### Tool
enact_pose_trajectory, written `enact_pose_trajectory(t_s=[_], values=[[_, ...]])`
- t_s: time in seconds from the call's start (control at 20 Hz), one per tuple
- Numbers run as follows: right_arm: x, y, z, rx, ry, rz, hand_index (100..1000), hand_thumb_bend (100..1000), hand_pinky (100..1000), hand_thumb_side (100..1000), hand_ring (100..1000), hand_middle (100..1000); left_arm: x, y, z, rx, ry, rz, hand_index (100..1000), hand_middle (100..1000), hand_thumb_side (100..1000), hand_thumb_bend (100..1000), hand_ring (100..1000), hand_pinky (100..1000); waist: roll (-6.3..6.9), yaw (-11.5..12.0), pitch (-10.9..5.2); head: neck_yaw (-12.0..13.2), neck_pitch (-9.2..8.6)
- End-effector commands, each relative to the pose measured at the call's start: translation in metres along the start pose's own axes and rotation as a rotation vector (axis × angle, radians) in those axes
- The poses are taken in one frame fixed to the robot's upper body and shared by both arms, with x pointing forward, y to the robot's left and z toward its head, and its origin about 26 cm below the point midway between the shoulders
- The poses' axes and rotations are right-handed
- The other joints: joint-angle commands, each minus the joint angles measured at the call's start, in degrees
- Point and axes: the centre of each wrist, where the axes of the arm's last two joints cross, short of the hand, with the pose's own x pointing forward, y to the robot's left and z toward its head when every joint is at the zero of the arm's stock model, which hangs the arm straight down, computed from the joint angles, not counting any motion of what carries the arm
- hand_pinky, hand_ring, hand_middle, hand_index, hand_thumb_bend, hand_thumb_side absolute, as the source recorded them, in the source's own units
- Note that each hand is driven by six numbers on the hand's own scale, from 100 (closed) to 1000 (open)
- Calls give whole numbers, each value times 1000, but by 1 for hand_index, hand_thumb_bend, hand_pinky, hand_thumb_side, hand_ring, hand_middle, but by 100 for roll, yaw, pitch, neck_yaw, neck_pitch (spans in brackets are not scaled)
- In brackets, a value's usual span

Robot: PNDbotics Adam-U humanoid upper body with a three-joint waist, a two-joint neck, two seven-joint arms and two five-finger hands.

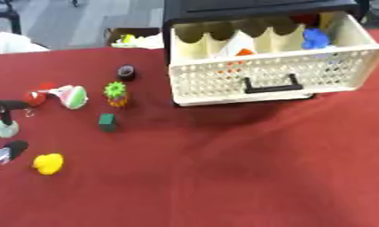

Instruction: Pick up objects from table and place into drawer.

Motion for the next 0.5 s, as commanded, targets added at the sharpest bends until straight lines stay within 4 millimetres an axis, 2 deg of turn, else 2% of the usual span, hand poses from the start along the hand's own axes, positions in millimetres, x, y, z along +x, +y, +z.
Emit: enact_pose_trajectory(t_s=[0.05, 0.35, 0.5], values=[[3, -2, -8, -1, -24, 0, 692, 100, 581, 1000, 479, 434, 3, 7, 2, -20, -9, -8, 977, 694, 1000, 329, 632, 647, -12, 9, -116, 30, -26], [2, -2, -7, -2, -16, 0, 688, 100, 583, 1000, 478, 432, 8, 4, -2, -46, 13, -33, 926, 660, 996, 354, 621, 638, 1, 26, -124, 36, -40], [2, -2, -7, -4, -15, 0, 684, 100, 583, 1000, 478, 431, 9, -1, -3, -60, 42, -49, 931, 632, 981, 361, 610, 634, 2, 18, -121, 42, -43]])
